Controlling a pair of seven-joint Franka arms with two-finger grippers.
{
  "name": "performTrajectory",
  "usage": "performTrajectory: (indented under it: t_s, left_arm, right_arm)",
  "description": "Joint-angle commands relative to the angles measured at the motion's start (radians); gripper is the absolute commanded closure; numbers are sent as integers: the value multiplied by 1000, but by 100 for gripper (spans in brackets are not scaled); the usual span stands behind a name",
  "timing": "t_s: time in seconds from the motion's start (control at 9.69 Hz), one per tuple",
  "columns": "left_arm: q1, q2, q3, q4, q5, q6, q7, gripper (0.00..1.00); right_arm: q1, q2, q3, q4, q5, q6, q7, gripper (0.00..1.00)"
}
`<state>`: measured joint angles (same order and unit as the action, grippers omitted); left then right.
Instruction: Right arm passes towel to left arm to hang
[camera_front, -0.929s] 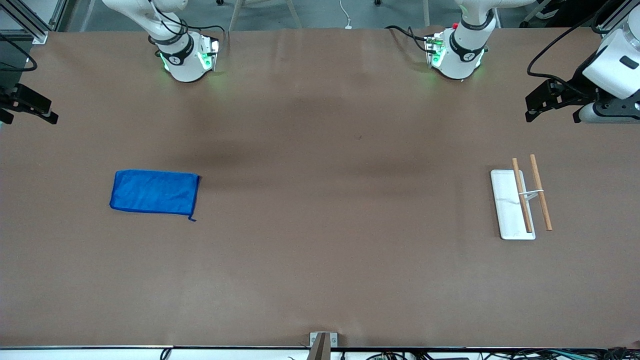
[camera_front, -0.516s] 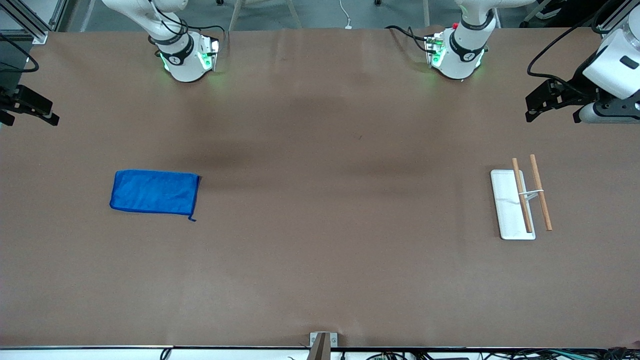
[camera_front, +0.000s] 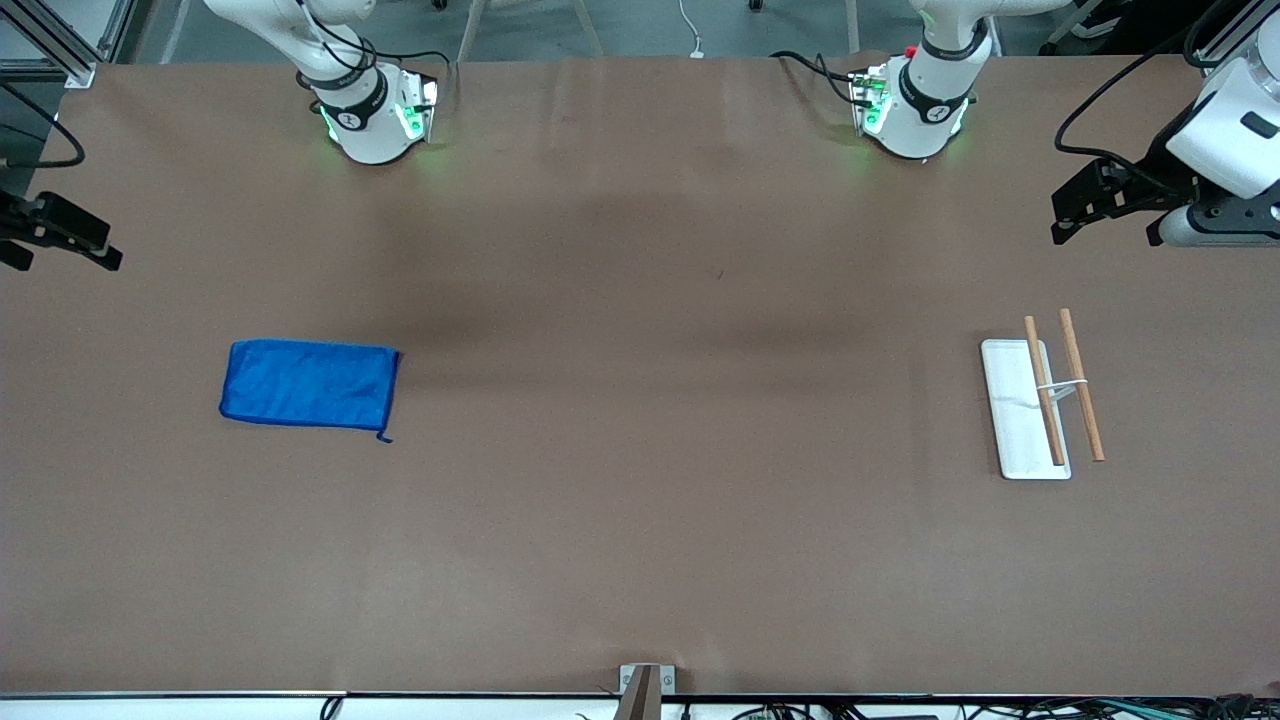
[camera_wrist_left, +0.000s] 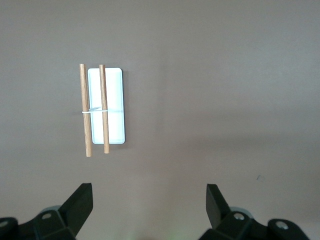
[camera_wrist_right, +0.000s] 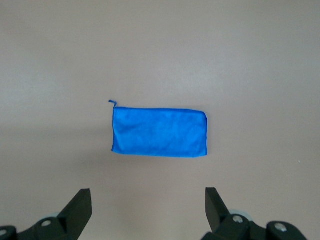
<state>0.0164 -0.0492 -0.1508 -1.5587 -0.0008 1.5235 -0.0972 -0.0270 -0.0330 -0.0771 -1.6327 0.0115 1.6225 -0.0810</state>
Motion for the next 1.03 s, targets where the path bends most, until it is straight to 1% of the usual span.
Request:
performTrajectory:
  t_s: [0.0, 0.1, 0.21, 0.31, 0.52, 0.62, 0.93]
  left_arm:
    - [-3, 23, -1, -4, 18, -3, 10, 0]
    - [-6, 23, -3, -4, 18, -3, 8, 0]
    - [-7, 23, -4, -4, 18, -3, 8, 0]
    - [-7, 23, -4, -6, 18, -5, 8, 0]
    - [-4, 23, -6, -4, 19, -5, 8, 0]
    - [-6, 23, -4, -4, 19, -5, 8, 0]
    - [-12, 28, -6, -4, 19, -5, 7, 0]
  right_arm:
    - [-16, -4, -3, -151, -12, 151, -2, 0]
    - [-27, 11, -3, -223, -12, 228, -5, 0]
    - [-30, 25, -3, -302, -12, 337, -9, 0]
    - [-39, 60, -3, -365, -12, 426, -13, 0]
    - [-37, 163, -3, -473, -12, 622, -13, 1]
    - [-33, 210, -3, -508, -12, 695, -13, 1]
    - [-31, 342, -1, -532, -10, 781, -11, 3]
